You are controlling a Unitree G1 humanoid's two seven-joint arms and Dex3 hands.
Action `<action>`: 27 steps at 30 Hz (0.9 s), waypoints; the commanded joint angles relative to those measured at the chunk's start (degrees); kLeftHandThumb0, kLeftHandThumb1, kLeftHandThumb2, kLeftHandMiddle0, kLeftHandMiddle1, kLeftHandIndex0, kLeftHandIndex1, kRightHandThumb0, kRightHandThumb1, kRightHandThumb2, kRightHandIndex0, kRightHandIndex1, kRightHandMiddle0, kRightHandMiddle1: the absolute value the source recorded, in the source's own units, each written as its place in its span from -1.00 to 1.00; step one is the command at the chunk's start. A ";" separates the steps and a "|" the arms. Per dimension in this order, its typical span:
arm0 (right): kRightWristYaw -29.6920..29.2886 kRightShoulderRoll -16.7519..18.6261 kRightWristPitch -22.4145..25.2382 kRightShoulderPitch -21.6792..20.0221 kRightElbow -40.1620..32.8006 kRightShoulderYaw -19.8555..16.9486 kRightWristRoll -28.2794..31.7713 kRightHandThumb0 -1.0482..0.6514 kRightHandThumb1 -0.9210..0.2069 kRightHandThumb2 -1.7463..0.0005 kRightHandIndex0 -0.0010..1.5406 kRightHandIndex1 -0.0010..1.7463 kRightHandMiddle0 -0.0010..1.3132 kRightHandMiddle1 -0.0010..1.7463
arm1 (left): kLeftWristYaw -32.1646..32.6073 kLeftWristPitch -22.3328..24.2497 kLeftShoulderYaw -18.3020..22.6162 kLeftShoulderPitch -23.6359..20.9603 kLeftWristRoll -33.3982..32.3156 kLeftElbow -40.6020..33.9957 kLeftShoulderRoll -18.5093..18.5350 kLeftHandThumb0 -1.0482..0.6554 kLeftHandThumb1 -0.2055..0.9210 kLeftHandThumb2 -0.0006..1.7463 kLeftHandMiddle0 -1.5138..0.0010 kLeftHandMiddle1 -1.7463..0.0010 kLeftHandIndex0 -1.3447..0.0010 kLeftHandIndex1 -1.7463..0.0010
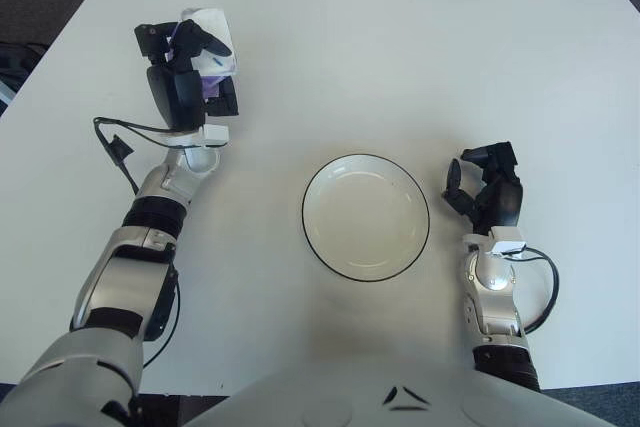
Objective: Put the tissue paper into the plate.
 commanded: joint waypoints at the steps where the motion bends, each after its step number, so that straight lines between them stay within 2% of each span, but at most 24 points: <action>1: 0.12 0.79 2.59 3.70 5.62 0.39 -0.32 -0.23 -0.48 -0.07 -0.30 0.48 -0.44 1.00 | -0.07 -1.92 1.74 2.21 -0.68 -5.07 -1.38 0.23 -0.75 1.00 -0.16 -0.99 -0.02 -0.99; 11: 0.28 0.57 2.70 3.43 5.88 0.49 -0.39 -0.22 -0.50 -0.06 -0.30 0.48 -0.45 1.00 | -3.25 -10.21 4.49 5.67 -1.73 -14.45 -3.64 0.23 -0.79 1.00 -0.23 -0.91 -0.03 -1.00; 17: 0.47 0.56 1.48 2.98 6.68 0.28 0.17 -0.22 -0.50 -0.05 -0.30 0.48 -0.45 1.00 | -5.63 -14.38 4.68 6.05 2.67 -15.93 -1.38 0.23 -0.81 1.00 -0.25 -0.88 -0.05 -1.00; 20: 0.32 0.56 1.71 2.78 6.91 0.20 0.12 -0.22 -0.50 -0.05 -0.30 0.48 -0.45 1.00 | -7.98 -15.68 4.95 9.35 3.79 -18.14 -0.28 0.23 -0.82 1.00 -0.26 -0.87 -0.05 -1.00; 23: 0.22 0.46 2.56 2.65 7.01 0.17 -0.12 -0.22 -0.50 -0.06 -0.30 0.48 -0.45 1.00 | -10.71 -20.13 5.29 16.29 0.70 -16.98 0.55 0.23 -0.82 1.00 -0.26 -0.86 -0.06 -1.00; 25: 0.20 0.42 2.81 2.53 7.09 0.15 -0.17 -0.23 -0.49 -0.06 -0.30 0.48 -0.44 1.00 | -11.72 -21.48 5.71 17.58 -0.29 -16.09 0.25 0.23 -0.82 1.00 -0.26 -0.86 -0.06 -1.00; 27: 0.26 0.30 3.19 2.25 7.42 0.11 -0.16 -0.23 -0.49 -0.06 -0.30 0.48 -0.44 1.00 | -12.78 -23.57 5.98 18.85 -2.56 -11.82 -0.22 0.23 -0.82 1.00 -0.26 -0.86 -0.07 -1.00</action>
